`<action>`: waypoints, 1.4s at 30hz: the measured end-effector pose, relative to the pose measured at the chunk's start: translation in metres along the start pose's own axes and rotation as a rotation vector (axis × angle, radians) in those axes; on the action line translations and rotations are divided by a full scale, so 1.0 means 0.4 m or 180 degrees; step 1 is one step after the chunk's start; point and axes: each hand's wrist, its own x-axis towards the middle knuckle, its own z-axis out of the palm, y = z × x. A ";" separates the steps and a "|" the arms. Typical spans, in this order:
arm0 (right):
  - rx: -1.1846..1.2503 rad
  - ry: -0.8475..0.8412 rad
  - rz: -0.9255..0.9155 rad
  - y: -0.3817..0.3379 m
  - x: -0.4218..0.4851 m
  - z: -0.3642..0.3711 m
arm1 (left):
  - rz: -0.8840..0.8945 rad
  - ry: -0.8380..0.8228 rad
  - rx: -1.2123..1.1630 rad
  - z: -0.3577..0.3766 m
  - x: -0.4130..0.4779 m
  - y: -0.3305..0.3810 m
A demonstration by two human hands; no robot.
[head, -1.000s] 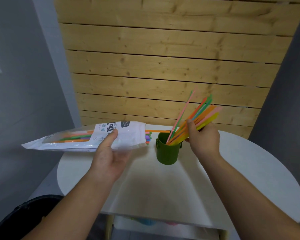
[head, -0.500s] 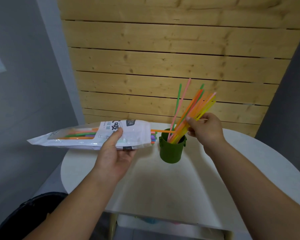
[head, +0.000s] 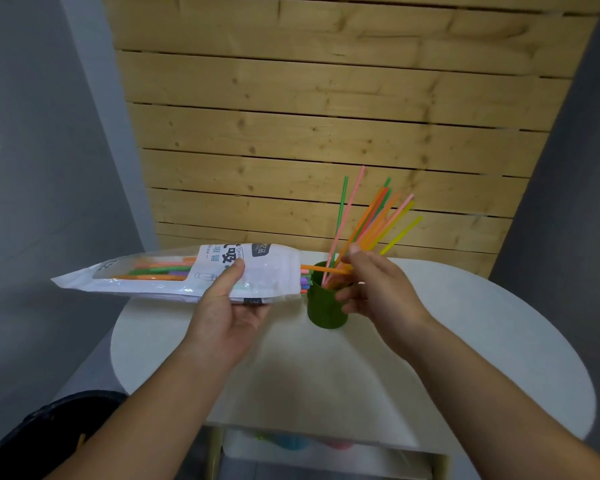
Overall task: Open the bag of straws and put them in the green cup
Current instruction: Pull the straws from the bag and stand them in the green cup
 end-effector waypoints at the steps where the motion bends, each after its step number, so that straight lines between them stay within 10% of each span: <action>1: -0.0066 -0.0073 -0.0083 -0.001 -0.010 0.012 | 0.0024 -0.0066 0.0058 0.003 -0.005 -0.001; 21: 0.1216 -0.0246 0.0923 0.025 -0.025 0.064 | 0.0797 -0.0761 0.1461 0.022 -0.041 0.014; 35: 0.0383 0.0152 0.0051 -0.002 -0.023 0.014 | 0.0158 -0.0132 0.0269 0.008 -0.024 0.014; 42: 0.1764 -0.0076 0.0376 -0.012 -0.027 0.008 | 0.0031 0.0052 0.0036 0.007 -0.018 0.016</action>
